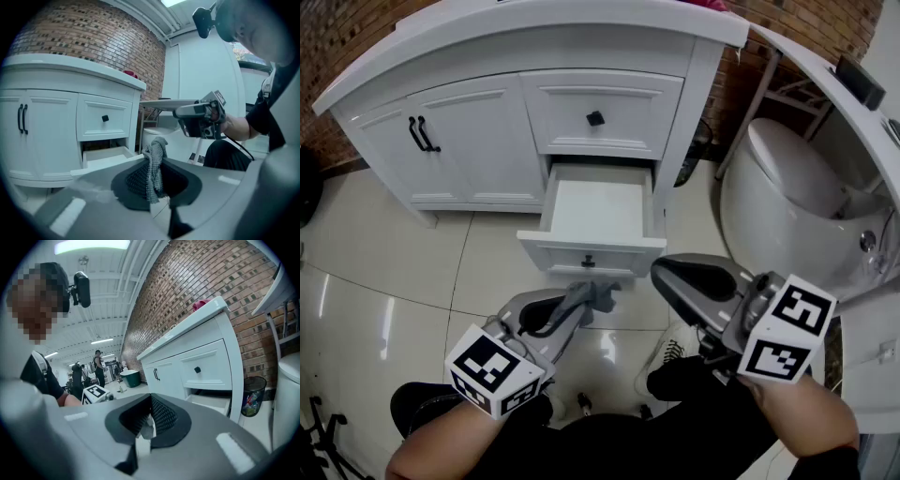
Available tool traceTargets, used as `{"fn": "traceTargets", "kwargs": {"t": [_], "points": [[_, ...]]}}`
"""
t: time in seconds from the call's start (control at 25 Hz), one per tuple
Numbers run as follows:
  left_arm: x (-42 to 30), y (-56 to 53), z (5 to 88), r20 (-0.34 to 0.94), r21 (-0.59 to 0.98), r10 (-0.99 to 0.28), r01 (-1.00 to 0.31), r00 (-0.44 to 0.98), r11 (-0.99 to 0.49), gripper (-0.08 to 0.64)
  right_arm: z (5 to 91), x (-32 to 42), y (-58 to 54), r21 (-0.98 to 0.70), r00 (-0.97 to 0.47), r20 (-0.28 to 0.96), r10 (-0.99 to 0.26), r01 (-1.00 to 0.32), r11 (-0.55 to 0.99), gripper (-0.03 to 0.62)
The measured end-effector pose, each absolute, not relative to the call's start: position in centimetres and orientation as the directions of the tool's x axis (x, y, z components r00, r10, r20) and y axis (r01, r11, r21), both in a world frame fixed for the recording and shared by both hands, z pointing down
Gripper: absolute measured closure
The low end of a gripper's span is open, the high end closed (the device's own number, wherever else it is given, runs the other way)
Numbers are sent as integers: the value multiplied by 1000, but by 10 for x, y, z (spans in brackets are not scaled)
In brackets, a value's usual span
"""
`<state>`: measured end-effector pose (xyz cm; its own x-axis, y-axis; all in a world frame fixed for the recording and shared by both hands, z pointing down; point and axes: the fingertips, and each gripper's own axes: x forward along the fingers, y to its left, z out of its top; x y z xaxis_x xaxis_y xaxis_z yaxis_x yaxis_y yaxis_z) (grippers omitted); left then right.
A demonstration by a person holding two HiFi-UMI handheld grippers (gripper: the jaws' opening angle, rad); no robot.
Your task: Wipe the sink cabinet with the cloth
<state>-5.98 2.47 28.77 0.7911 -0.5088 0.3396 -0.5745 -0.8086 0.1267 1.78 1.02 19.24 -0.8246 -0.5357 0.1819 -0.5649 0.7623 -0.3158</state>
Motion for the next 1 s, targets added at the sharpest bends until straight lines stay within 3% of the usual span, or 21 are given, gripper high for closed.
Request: {"fn": "traceTargets", "kwargs": {"t": [0.24,0.44,0.6,1.0], "points": [[-9,4,348,334,161,-521,-592,786,-789,518,199,26,-51,-305,-805,162,-571,-591,747,586],[18,-8,409,342,135,-547,-616,764,-776,518,238,30,-74,-258,-788,205,-580,-615,745,586],[34,-26,450,356,222,-527,-618,772,-755,518,262,32,-72,-251,-790,258,-556,-610,751,586],[45,-59,492,391,283,-484,-603,783,-746,518,263,53,-83,-310,-777,243,-580,-629,713,586]]}}
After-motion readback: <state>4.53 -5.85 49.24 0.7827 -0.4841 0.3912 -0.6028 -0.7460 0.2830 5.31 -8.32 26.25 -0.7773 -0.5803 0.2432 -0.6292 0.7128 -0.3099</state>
